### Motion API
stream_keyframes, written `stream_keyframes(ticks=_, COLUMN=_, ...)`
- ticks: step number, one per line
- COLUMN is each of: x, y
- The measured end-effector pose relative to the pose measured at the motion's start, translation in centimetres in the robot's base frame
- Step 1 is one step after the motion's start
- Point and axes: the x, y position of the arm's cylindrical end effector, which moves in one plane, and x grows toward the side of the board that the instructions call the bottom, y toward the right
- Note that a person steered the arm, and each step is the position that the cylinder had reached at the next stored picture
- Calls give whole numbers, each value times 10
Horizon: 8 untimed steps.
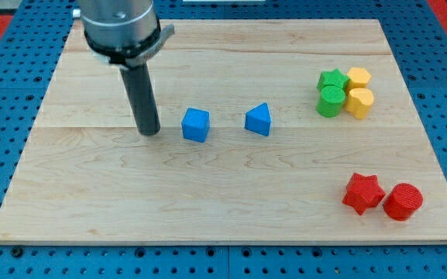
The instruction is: Move the blue cube slightly towards the top of the board
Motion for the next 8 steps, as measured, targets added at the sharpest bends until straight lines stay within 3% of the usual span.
stream_keyframes(ticks=1, x=18, y=34)
stream_keyframes(ticks=2, x=-18, y=36)
stream_keyframes(ticks=3, x=-28, y=49)
stream_keyframes(ticks=5, x=27, y=70)
stream_keyframes(ticks=8, x=-1, y=89)
